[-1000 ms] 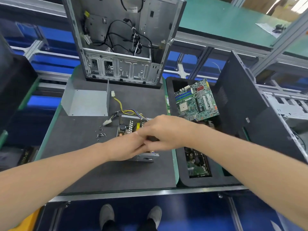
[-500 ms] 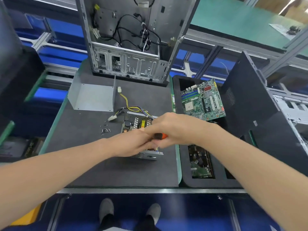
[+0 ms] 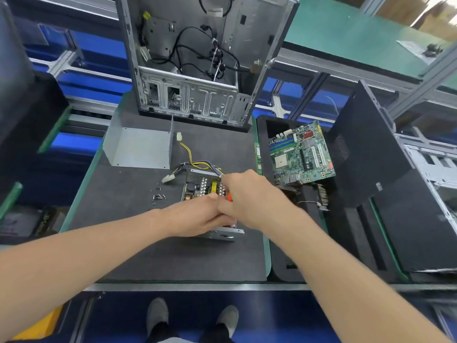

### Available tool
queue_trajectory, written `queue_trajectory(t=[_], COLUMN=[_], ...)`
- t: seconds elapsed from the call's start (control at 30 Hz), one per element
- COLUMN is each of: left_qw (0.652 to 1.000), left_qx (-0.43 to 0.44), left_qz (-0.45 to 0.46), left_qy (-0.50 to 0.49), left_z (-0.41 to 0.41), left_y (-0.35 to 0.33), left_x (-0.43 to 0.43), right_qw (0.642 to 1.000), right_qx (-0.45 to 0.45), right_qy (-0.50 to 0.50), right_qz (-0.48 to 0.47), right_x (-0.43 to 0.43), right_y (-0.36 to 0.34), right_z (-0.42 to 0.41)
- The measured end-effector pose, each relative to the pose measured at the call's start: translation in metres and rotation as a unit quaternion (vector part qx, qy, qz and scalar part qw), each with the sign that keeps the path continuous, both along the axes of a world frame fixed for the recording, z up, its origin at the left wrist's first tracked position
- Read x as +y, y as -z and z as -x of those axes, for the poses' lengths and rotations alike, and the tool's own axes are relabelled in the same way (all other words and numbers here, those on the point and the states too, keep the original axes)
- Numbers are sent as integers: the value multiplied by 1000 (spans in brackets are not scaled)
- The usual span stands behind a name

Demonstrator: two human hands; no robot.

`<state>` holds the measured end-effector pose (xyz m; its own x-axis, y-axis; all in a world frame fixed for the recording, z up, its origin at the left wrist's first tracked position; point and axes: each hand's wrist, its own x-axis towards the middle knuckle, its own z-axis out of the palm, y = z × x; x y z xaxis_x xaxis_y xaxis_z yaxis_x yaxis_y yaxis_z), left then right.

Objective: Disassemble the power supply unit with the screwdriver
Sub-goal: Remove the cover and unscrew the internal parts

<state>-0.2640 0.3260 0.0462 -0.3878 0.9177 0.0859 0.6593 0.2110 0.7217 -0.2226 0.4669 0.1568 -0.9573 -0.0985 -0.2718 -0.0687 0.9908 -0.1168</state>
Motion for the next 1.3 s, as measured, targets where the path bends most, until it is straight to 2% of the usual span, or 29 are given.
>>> queue_trajectory(t=[0.07, 0.13, 0.2, 0.27, 0.33, 0.37, 0.43, 0.47, 0.53, 0.63, 0.7, 0.77, 0.87, 0.93, 1.0, 1.1, 1.13, 1.2, 1.27, 1.3], left_qw=[1000, 1000, 1000, 999, 1000, 1000, 999, 998, 997, 997, 997, 997, 998, 998, 998, 999, 998, 998, 997, 996], left_qx=[-12, -23, -12, 8, 14, 2, -11, -6, 6, -9, -27, -37, -29, -31, -29, -3, -8, -24, -8, -5], left_qz=[6, 12, -2, -33, -20, -8, -7, -7, -7, 33, 55, 60, 49, 33, 21, 34, 35, 30, 49, 59], left_qy=[-9, -14, -5, 9, 7, -10, -43, -65, -73, -69, -47, -36, -32, -45, -53, -37, -42, -54, -63, -63], left_z=[1, 3, 2, 1, 0, -1, -1, -3, -3, 0, 3, 4, 1, 1, 0, -1, -1, 0, 1, 1], left_y=[2, 4, 3, 5, 6, 6, 5, 3, 4, 3, 5, 5, 1, 2, 5, 5, 6, 6, 7, 7], left_x=[-1, -1, -1, -1, -1, -1, -1, 0, 0, 1, -1, -3, -3, -4, -5, -2, -2, 0, 2, 1], right_qw=[986, 951, 922, 912, 931, 954, 987, 986, 981, 989, 998, 992, 936, 907, 904, 933, 955, 993, 993, 989], right_qx=[-47, -83, -91, -81, -42, 1, 120, 157, 152, 82, 46, -8, -69, -76, -75, -53, -30, 47, 90, 90], right_qy=[-159, -295, -373, -398, -360, -300, -96, 5, 109, 120, 29, -125, -344, -412, -419, -357, -296, -107, 57, 97], right_qz=[24, 41, 48, 52, 39, 20, -39, -60, -55, -31, -20, -10, -25, -37, -32, -11, -3, -14, -54, -60], right_x=[15, 27, 31, 31, 27, 24, 14, 5, -13, -14, -3, 11, 23, 25, 25, 24, 22, 12, -4, -11], right_y=[-13, -20, -21, -21, -18, -15, -7, -4, 4, 8, 0, -13, -28, -32, -32, -29, -26, -18, -7, -1], right_z=[8, 12, 14, 15, 8, 2, -13, -21, -28, -16, -7, 1, 14, 22, 23, 11, 4, -8, -16, -16])
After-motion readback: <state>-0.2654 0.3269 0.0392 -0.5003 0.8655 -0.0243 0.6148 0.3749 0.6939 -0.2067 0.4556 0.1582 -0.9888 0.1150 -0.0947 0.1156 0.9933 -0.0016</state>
